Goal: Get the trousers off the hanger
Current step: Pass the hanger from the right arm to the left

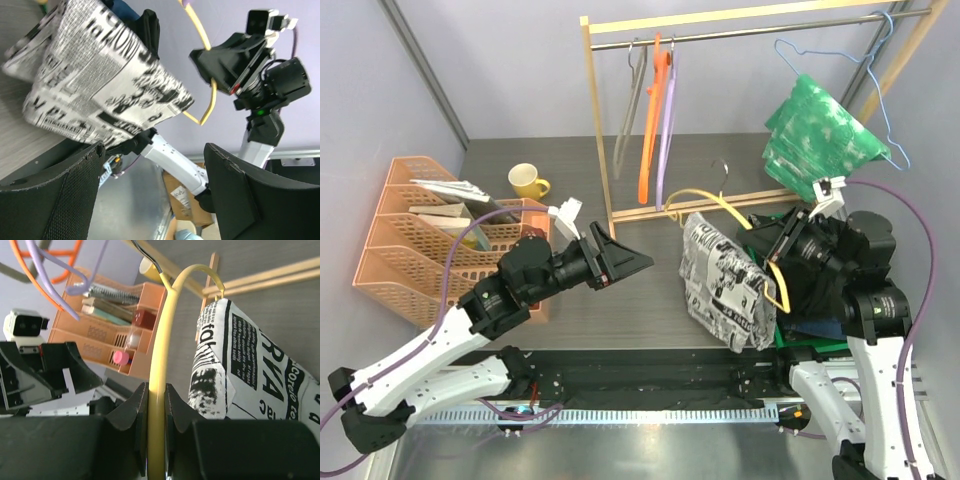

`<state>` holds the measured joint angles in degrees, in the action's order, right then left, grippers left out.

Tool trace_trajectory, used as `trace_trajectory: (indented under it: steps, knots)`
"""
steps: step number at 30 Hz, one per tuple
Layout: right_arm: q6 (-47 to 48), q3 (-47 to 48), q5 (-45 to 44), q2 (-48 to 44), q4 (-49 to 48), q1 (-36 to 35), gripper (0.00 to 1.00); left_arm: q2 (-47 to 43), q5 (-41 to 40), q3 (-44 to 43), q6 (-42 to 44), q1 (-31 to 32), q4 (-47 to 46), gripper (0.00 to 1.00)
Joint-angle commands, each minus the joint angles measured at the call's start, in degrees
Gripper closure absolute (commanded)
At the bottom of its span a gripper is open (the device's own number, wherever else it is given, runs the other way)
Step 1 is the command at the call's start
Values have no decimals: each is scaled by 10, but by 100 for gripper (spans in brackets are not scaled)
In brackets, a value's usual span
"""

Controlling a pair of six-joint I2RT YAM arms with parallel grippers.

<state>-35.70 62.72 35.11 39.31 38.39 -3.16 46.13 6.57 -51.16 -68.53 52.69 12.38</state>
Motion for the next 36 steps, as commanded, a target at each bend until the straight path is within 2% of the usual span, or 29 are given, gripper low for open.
trace_trajectory:
  steps: [1, 4, 10, 15, 17, 19, 23, 32, 35, 36]
  knots:
    - [-24, -21, 27, -17, -37, -25, 99, 6, 5, 24, -69, -4, -93, 20]
    - [-37, -45, 23, -29, -48, -40, 99, 16, -2, 50, -110, -3, -120, 20]
    - [-90, -114, -15, -49, -136, -100, 99, 52, -16, 95, -191, -4, -227, 20]
    - [-105, -149, -117, -49, -196, -226, 99, 106, -26, 92, -233, -4, -267, 21]
    - [-111, -166, -157, -44, -220, -277, 99, 127, -30, 105, -264, -2, -313, 22]
    - [-111, -174, -185, -41, -231, -306, 99, 140, -37, 109, -283, -3, -338, 25]
    - [-118, -203, -248, -42, -293, -381, 99, 142, -53, 98, -281, -2, -311, 28]
    - [-89, -198, -403, 10, -339, -561, 99, 126, -88, 88, -263, -2, -241, 40]
    - [-76, -194, -444, 32, -347, -612, 99, 116, -88, 96, -260, -2, -236, 50]
    - [-72, -191, -456, 40, -348, -629, 99, 113, -89, 98, -259, -2, -235, 59]
